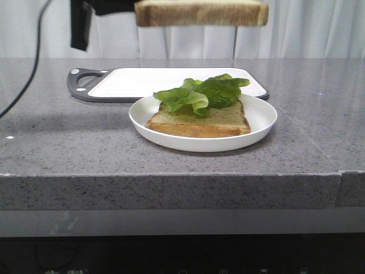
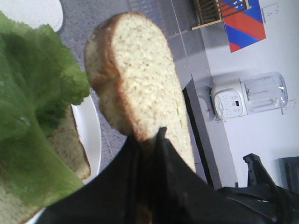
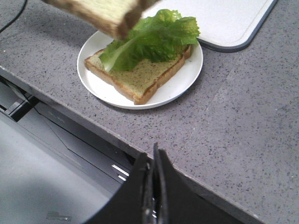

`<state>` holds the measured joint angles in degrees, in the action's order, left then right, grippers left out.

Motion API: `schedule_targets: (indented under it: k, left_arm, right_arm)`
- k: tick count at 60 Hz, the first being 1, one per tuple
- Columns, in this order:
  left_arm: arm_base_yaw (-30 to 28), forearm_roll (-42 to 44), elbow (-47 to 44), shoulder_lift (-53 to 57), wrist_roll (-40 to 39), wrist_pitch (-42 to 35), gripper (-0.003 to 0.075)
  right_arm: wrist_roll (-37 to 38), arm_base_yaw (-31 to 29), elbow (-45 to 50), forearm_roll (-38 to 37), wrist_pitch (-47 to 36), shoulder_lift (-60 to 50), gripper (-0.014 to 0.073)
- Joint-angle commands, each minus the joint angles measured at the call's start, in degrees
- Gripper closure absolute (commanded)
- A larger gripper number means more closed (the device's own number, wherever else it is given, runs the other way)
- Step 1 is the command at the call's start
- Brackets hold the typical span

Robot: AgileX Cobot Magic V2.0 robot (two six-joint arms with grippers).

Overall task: Left arm grabs bread, right arm adds lettuce
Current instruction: 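Bring the held bread slice over the lettuce and lower it with the left gripper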

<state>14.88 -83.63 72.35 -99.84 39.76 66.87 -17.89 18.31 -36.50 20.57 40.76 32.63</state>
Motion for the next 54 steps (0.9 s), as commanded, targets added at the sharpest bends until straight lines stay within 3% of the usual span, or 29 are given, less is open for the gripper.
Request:
schedule_targets:
  k: [1, 18, 54]
  left_arm:
    - [-0.07, -5.2, 3.02, 0.16, 0.59, 3.97, 0.0741]
    - [-0.07, 0.15, 3.05, -0.86, 0.59, -2.82, 0.074]
    - [2.25, 2.15, 3.05, -4.41, 0.59, -3.87, 0.074]
  right_arm:
    - [-0.39, -0.36, -1.51, 0.43, -3.35, -0.02, 0.0652]
    - [-0.39, -0.36, -1.51, 0.43, -3.35, -0.02, 0.0652]
    - [-0.39, -0.36, -1.51, 0.43, -3.41, -0.02, 0.0652]
